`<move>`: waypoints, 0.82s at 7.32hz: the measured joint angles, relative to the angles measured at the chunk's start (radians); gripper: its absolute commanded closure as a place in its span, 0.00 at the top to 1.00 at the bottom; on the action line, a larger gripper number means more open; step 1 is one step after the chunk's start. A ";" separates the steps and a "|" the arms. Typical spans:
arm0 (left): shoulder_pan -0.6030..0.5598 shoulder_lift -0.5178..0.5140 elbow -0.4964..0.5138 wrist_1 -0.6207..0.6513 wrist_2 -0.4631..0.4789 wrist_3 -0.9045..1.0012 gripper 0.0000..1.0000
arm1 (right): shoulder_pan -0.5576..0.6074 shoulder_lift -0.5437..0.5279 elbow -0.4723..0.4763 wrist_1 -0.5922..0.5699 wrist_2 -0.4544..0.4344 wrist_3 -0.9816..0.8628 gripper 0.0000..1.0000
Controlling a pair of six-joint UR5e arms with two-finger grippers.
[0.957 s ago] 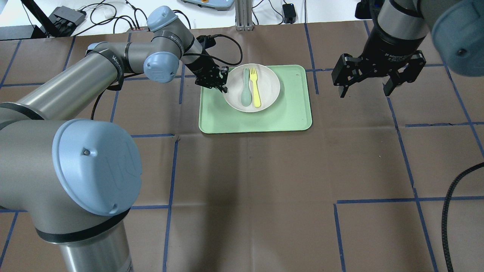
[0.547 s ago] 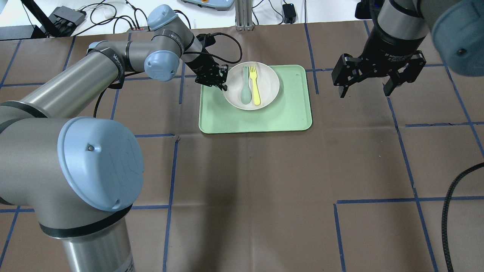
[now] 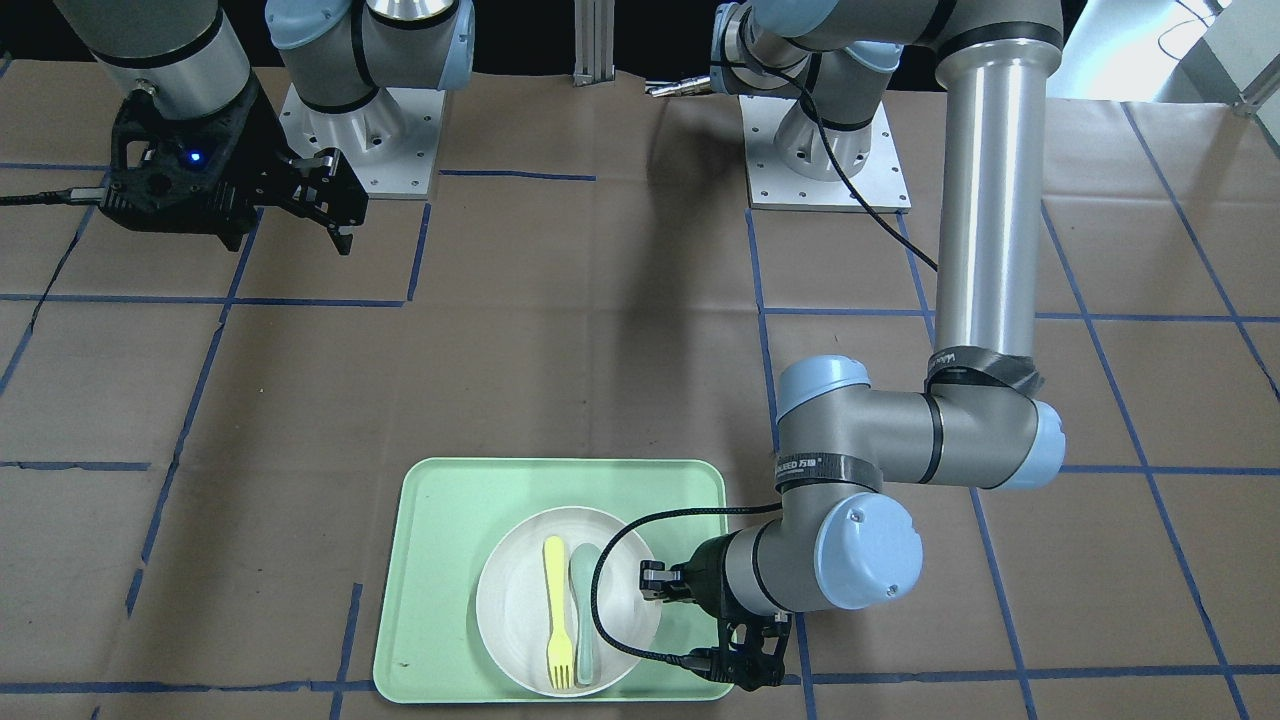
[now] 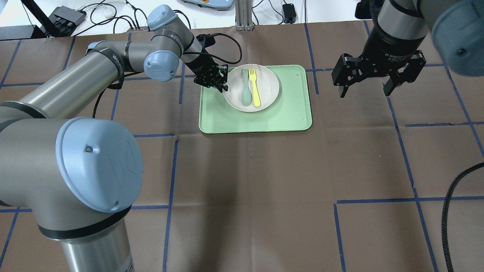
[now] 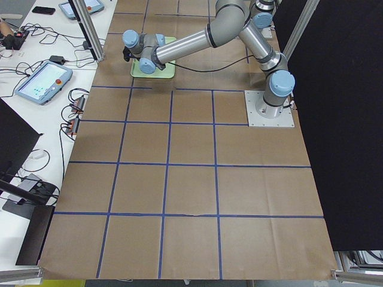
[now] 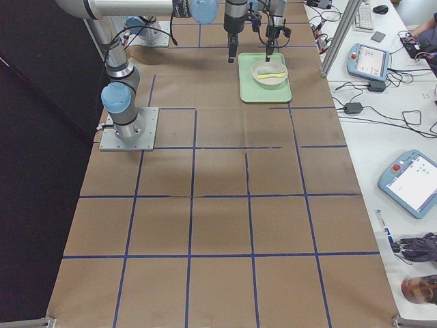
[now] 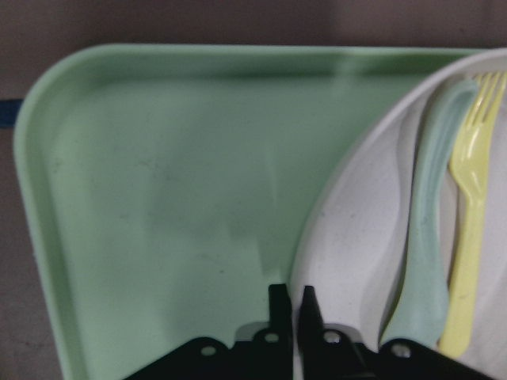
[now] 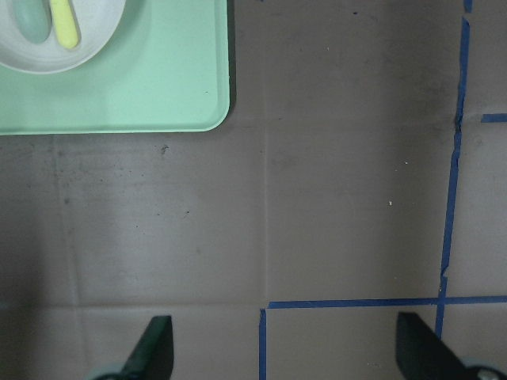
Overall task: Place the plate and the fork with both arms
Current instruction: 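Lower the plate onto the tray and open the left gripper, then raise the left gripper away while the right gripper moves toward the plate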
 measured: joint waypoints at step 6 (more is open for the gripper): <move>-0.057 0.363 -0.012 -0.417 0.230 -0.036 1.00 | 0.000 -0.001 -0.004 -0.001 0.000 0.001 1.00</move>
